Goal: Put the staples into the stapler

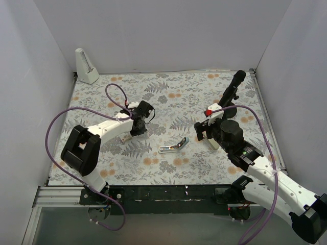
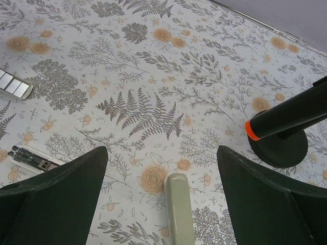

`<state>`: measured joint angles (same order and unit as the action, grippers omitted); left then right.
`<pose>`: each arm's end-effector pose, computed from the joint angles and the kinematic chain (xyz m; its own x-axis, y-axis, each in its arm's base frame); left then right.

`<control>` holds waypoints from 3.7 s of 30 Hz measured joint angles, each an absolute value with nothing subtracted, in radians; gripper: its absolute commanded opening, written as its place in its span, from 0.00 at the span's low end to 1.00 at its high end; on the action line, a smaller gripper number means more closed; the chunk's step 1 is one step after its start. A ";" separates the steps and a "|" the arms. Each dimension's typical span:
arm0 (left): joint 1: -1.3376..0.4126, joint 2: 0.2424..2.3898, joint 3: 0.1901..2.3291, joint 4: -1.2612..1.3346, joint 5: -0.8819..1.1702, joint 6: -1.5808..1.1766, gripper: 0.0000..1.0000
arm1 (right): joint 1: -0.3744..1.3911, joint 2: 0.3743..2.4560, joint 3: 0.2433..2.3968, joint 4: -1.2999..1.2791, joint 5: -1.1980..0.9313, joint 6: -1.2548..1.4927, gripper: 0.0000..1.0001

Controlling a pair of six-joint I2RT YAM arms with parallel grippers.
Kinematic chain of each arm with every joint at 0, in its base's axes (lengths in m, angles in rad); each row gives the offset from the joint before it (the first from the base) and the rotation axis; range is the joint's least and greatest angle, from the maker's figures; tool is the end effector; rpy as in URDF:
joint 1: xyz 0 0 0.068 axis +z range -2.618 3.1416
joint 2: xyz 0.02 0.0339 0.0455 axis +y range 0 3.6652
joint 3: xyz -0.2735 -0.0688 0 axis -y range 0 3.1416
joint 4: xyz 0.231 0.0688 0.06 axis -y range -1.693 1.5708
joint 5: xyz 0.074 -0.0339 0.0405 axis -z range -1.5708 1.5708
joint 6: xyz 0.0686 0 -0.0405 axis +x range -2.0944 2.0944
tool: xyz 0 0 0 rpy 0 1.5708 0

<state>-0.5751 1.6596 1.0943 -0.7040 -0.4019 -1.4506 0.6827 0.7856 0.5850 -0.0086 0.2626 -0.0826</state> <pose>0.2766 -0.1473 0.1819 -0.4963 -0.7671 -0.4064 -0.7472 0.6158 -0.2500 0.1681 0.1137 0.2906 -0.1266 -0.2056 -0.9704 -0.4241 0.8956 -0.1344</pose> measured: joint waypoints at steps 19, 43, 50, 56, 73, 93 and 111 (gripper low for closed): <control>-0.625 1.638 1.098 -0.723 -0.370 -1.430 0.00 | 0.683 0.797 0.585 -0.009 0.262 -0.083 0.96; -0.655 1.625 1.092 -0.713 -0.347 -1.424 0.00 | 0.683 0.812 0.585 -0.013 0.262 -0.084 0.96; -0.624 1.580 1.065 -0.699 -0.327 -1.426 0.00 | 0.683 0.820 0.585 -0.016 0.258 -0.085 0.96; -0.566 1.574 1.007 -0.669 -0.278 -1.424 0.00 | 0.683 0.820 0.585 -0.021 0.258 -0.085 0.96; -0.575 1.534 0.994 -0.612 -0.239 -1.421 0.36 | 0.683 0.825 0.586 -0.027 0.258 -0.085 0.96; -0.578 1.681 1.084 -0.628 -0.237 -1.267 0.25 | 0.683 0.825 0.586 -0.027 0.258 -0.085 0.96; -0.578 1.733 1.112 -0.654 -0.220 -1.208 0.23 | 0.683 0.825 0.586 -0.027 0.258 -0.085 0.96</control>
<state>-0.5777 1.7332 1.1118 -0.6544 -0.2195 -1.2083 0.6827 0.8253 0.5858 -0.0269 0.2581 -0.0853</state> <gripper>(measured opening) 0.252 0.961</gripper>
